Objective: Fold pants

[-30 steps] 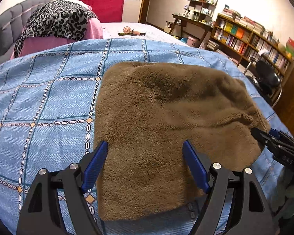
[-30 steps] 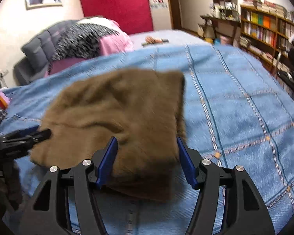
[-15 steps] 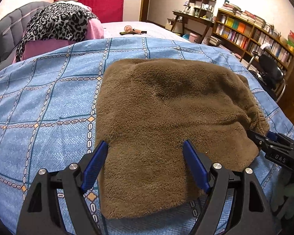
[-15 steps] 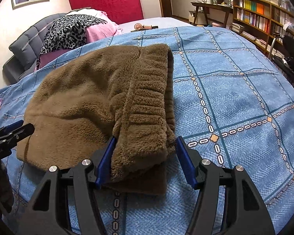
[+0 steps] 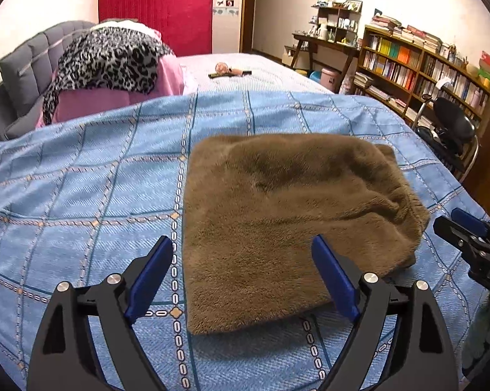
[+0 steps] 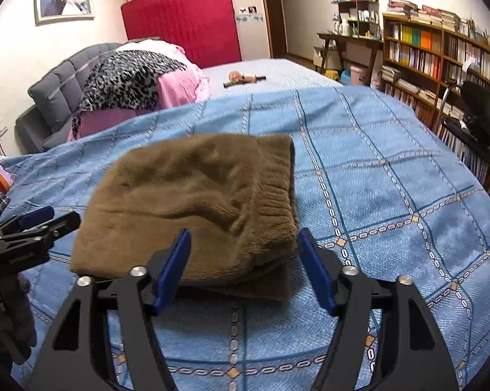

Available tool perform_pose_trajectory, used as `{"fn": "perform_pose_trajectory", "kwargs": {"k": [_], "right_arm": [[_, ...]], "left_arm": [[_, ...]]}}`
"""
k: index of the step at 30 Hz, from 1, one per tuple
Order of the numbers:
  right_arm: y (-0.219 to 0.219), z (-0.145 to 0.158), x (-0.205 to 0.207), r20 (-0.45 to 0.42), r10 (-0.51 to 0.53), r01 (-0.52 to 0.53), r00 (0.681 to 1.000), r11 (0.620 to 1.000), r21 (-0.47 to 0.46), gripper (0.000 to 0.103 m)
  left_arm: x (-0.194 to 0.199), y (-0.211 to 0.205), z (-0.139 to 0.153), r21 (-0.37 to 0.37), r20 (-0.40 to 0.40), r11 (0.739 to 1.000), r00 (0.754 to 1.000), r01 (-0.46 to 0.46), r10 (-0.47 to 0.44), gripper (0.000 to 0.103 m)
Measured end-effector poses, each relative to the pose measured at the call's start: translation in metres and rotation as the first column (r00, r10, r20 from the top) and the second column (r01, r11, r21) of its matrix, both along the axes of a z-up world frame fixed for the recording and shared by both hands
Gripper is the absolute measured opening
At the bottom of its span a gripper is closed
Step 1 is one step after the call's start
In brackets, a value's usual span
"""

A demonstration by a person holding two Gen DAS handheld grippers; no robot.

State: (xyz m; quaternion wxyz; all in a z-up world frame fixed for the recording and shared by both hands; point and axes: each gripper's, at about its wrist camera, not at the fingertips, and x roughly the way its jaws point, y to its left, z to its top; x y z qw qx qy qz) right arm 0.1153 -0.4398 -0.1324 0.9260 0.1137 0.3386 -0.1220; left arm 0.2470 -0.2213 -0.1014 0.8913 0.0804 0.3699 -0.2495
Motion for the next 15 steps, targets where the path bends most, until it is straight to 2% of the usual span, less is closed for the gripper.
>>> {"fn": "perform_pose_trajectory", "kwargs": {"k": [6, 9, 15], "right_arm": [[0.024, 0.026, -0.013, 0.058, 0.029, -0.029, 0.998, 1.0, -0.005, 0.093], [0.031, 0.039, -0.021, 0.092, 0.028, -0.027, 0.995, 1.0, -0.012, 0.099], [0.039, 0.056, -0.03, 0.125, 0.02, -0.018, 0.992, 1.0, -0.015, 0.1]], "left_arm": [[-0.015, 0.003, 0.018, 0.005, 0.037, 1.0, 0.999, 0.004, -0.004, 0.095], [-0.022, 0.005, 0.029, -0.004, 0.053, 1.0, 0.999, 0.006, -0.006, 0.095], [-0.038, 0.005, 0.048, 0.014, 0.108, 1.0, 0.994, 0.002, -0.004, 0.096]]}}
